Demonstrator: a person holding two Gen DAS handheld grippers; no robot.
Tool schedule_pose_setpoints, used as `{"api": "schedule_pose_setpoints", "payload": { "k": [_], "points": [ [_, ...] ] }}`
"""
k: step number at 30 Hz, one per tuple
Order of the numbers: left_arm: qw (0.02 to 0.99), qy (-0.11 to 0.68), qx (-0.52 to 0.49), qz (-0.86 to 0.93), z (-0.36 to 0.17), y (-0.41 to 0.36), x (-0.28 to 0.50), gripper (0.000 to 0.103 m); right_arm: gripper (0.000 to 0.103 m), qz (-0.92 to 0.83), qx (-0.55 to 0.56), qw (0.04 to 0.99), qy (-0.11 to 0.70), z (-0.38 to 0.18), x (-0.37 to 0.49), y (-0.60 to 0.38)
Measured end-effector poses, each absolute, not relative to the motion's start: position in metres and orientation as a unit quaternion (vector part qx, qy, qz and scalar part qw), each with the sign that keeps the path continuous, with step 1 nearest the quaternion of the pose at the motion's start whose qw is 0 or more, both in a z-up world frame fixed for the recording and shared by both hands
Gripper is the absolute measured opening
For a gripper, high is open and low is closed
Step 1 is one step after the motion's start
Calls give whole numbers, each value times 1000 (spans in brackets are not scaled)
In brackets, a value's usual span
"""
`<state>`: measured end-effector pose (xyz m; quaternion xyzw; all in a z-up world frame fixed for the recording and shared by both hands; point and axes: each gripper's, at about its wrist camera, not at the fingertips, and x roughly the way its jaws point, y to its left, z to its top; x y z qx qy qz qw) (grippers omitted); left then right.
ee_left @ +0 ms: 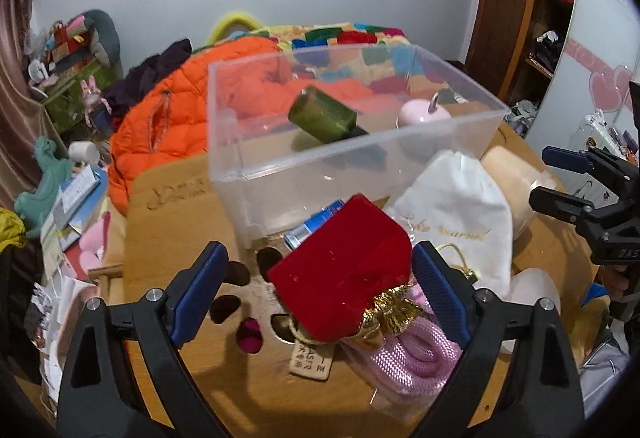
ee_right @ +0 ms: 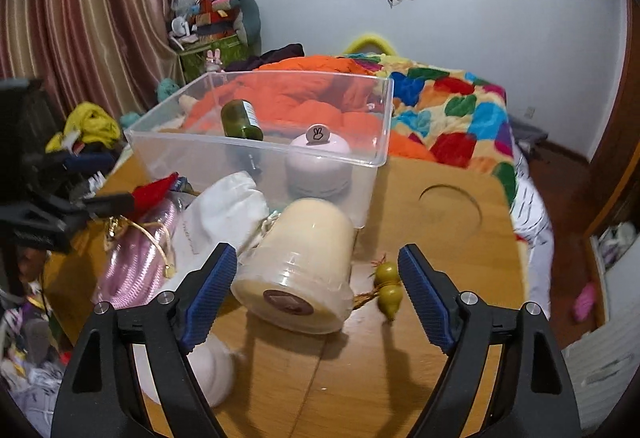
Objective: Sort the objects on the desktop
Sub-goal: 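Grasp the red velvet pouch with left gripper while right grasps the cream tub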
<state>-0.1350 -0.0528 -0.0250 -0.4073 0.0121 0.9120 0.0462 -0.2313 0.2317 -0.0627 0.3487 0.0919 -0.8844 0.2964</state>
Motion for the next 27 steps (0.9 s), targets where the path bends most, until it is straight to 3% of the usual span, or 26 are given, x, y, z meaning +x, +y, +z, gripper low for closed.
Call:
{"api": "schedule_pose_setpoints", "payload": {
  "k": [11,13,18,22,23,27],
  "points": [
    [63,-50,-420,904,-45,-55,-147,94,79,-875,372,297,93,-91,-229,219],
    [67,-46,-412,907,-45,-49,-145,94,68,-875,369,302,85,-92,-230,220],
    [72,-32,-405,911,-44,-39,-143,93,66,-875,366,304,84,-91,-227,220],
    [71,-30,-398,914,-42,-39,-141,78,66,-878,366,301,73,-91,-227,226],
    [73,-34,-399,914,-41,-40,-140,69,66,-879,364,301,69,-90,-226,228],
    [78,-42,-398,913,-39,-43,-138,59,66,-883,354,302,67,-84,-223,231]
  ]
}}
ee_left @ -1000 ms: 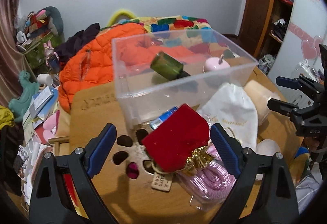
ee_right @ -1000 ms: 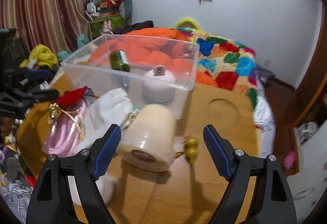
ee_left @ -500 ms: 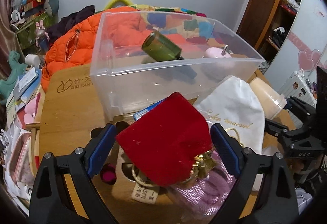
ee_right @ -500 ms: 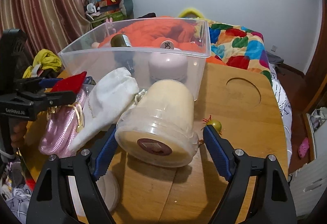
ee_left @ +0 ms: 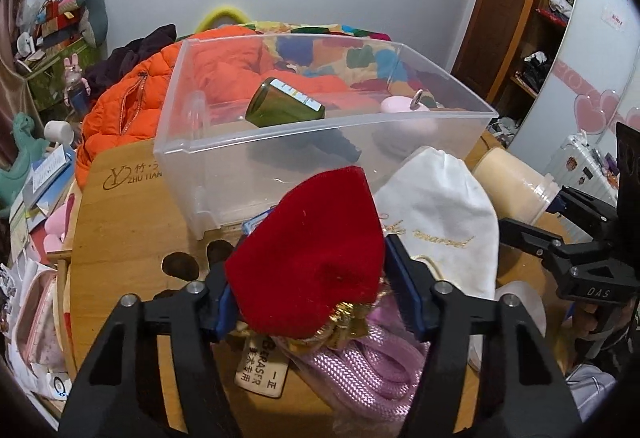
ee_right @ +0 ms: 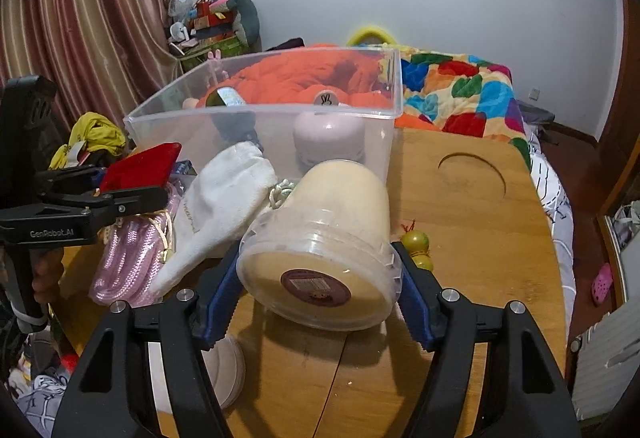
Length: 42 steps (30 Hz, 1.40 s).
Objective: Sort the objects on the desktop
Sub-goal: 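Grasp the red velvet pouch with left gripper while right grasps the cream tub, then lower the red pouch and cream tub into the clear box and release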
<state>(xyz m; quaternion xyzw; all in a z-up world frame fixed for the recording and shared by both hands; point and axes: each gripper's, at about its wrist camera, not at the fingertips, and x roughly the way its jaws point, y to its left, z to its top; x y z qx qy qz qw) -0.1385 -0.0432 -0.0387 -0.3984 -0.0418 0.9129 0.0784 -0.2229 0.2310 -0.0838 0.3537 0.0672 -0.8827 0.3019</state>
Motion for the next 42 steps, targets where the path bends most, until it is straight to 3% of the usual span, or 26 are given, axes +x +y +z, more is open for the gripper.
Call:
{"api": "schedule_pose_setpoints", "payload": {
  "k": [4,32,42],
  "points": [
    [73,-41,-391,917,-32,-45,-132,52,66,-888,338,307,61,-71,-218,234],
    [46,-36,-278,959,64,-75,-136,52,66,-911,256,316,64,4,-246,225],
    [46,-46,-281,958,58,-76,-173,52,66,-902,258,336,78,-3,-273,194]
  ]
}}
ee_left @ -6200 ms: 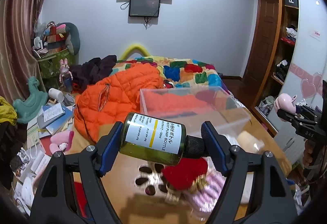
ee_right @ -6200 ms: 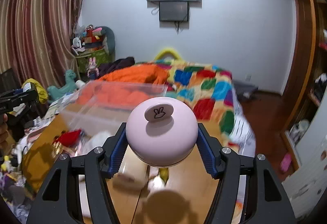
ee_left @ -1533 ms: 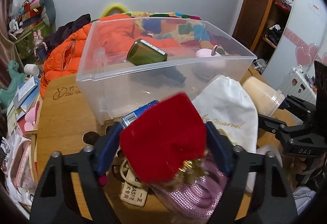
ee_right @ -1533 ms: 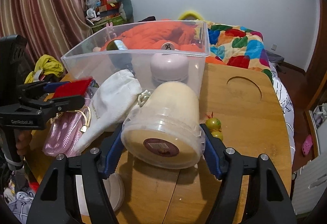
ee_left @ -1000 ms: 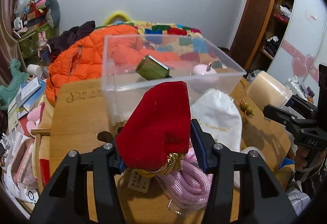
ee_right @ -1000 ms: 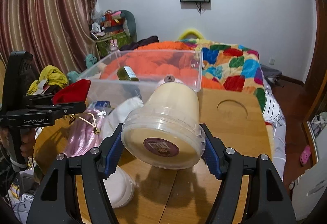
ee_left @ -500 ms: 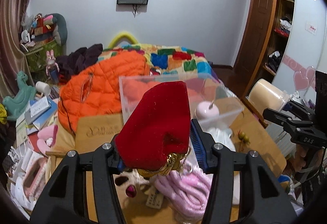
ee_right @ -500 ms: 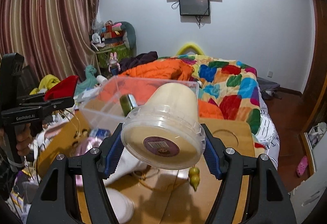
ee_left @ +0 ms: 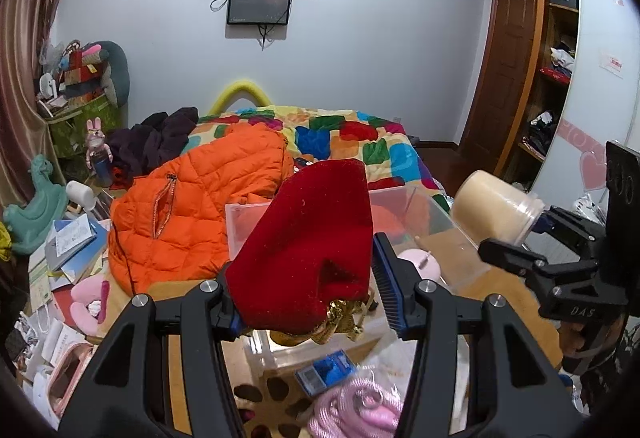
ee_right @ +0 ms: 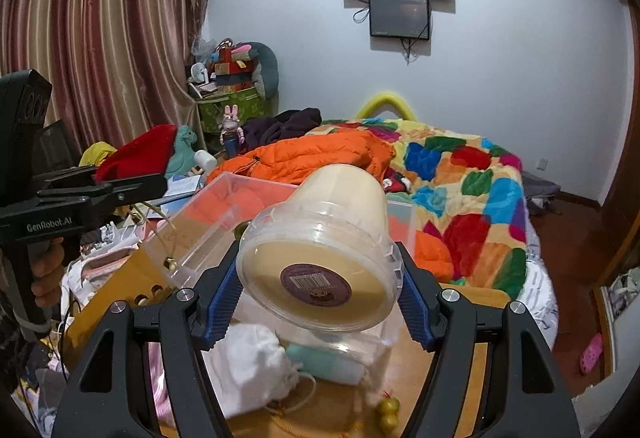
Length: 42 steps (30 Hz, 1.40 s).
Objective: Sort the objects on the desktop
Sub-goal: 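Lower the red pouch and cream tub into the clear box and release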
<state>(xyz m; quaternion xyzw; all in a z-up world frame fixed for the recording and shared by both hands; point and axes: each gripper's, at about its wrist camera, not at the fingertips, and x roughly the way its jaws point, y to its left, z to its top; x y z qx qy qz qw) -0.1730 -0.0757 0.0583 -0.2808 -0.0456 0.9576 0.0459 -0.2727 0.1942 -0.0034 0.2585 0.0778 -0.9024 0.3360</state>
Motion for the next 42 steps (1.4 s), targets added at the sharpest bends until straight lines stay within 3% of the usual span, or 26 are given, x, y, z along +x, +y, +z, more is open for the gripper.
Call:
{"api": "schedule_pose_setpoints", "payload": {
  "k": [23,28,33,42],
  "points": [
    [40,-54,-335,940,-3,-72,-230,52,66,-875,326,343,103,-54,-318,145],
    [51,-49,-337,939,-5,-67,-231,59,66,-873,327,343,116,-57,-319,139],
    [60,-52,-330,941,-2,-65,-227,75,66,-870,333,346,113,-58,-320,138],
    [60,-51,-324,943,2,-63,-223,77,69,-866,338,346,124,-55,-316,137]
  ]
}}
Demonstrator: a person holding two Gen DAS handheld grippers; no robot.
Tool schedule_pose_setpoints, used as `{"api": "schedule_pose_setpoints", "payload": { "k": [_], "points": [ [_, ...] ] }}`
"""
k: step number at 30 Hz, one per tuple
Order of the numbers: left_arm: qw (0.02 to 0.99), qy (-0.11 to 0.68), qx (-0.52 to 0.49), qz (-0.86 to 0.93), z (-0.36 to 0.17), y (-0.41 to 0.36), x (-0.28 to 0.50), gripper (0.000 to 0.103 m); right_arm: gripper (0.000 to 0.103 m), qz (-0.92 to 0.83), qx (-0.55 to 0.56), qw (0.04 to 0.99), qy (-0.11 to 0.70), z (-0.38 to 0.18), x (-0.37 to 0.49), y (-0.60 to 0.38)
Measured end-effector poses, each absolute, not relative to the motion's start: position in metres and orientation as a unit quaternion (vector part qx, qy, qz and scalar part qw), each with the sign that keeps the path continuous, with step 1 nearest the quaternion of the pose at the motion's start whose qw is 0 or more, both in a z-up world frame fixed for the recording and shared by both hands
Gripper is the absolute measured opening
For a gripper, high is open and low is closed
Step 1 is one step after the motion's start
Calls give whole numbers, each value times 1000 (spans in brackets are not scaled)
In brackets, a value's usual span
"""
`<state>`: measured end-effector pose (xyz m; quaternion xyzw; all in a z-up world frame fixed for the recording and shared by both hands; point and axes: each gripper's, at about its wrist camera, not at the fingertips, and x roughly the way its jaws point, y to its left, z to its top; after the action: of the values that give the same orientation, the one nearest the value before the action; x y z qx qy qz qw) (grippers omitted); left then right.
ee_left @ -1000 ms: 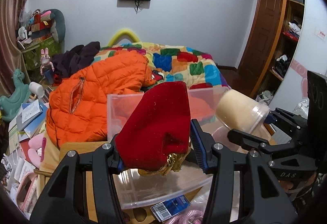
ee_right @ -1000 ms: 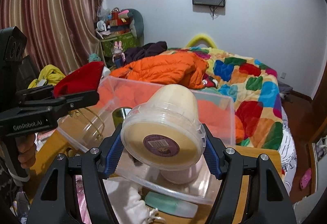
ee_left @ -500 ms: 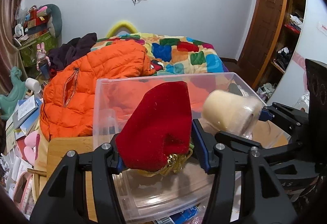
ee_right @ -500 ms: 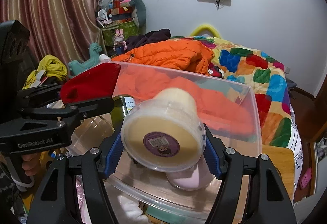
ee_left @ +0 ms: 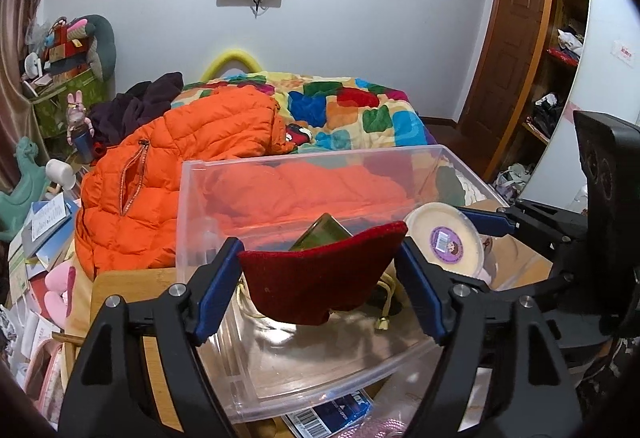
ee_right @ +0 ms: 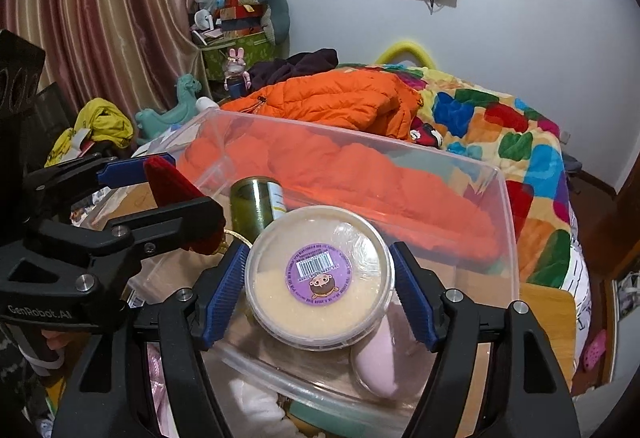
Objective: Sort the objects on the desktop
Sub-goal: 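Lower the red pouch and cream tub into the clear box and release, then grasp the bagged pink rope with left gripper while right grasps the white lid container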
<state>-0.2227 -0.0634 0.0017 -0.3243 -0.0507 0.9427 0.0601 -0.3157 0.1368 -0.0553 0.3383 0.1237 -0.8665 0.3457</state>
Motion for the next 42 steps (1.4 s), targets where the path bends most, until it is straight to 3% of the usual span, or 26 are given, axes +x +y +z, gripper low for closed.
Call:
{"api": "schedule_pose_setpoints", "payload": {
  "k": [13,25,42],
  "points": [
    [63,-48,-304,949,26,-59,-199,80,76,-888,295,328,127,-28,-292,155],
    [50,-33,-284,957,52,-58,-145,90,82,-906,268,312,104,-5,-252,196],
    [16,-52,-379,924,-17,-70,-86,90,84,-881,304,348,99,-52,-191,226]
  ]
}}
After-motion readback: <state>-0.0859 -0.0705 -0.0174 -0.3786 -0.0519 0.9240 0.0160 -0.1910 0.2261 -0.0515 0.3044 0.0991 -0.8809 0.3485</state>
